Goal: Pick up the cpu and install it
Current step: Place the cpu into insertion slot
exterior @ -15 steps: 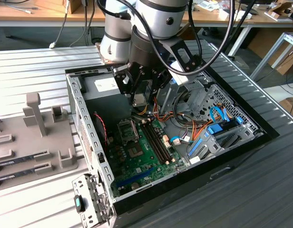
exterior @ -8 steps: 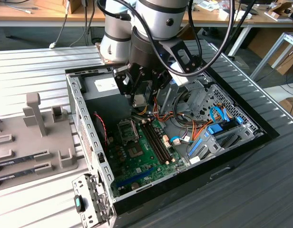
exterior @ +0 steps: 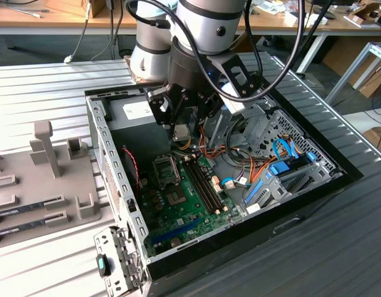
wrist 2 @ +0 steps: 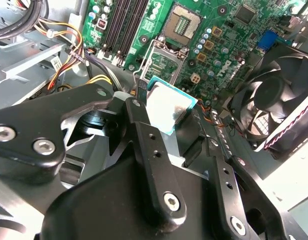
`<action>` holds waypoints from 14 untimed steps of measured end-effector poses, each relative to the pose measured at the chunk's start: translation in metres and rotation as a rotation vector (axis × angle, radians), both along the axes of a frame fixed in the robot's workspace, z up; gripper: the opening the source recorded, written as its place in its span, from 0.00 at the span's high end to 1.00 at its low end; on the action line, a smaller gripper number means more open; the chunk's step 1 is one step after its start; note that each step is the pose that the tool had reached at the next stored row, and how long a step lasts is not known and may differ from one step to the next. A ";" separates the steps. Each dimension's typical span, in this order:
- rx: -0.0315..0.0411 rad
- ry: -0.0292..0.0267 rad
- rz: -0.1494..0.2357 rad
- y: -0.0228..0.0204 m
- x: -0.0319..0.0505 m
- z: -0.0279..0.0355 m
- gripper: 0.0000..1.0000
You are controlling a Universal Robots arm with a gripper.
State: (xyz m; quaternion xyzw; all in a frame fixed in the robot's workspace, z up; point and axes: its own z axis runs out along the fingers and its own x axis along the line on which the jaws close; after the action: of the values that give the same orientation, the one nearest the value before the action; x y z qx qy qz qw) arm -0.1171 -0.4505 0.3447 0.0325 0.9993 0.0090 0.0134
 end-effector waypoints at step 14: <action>0.0000 0.0000 0.000 -0.0021 0.0000 -0.0030 0.53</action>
State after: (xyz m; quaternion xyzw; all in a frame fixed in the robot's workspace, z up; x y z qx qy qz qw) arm -0.1171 -0.4527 0.3417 0.0325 0.9993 0.0089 0.0134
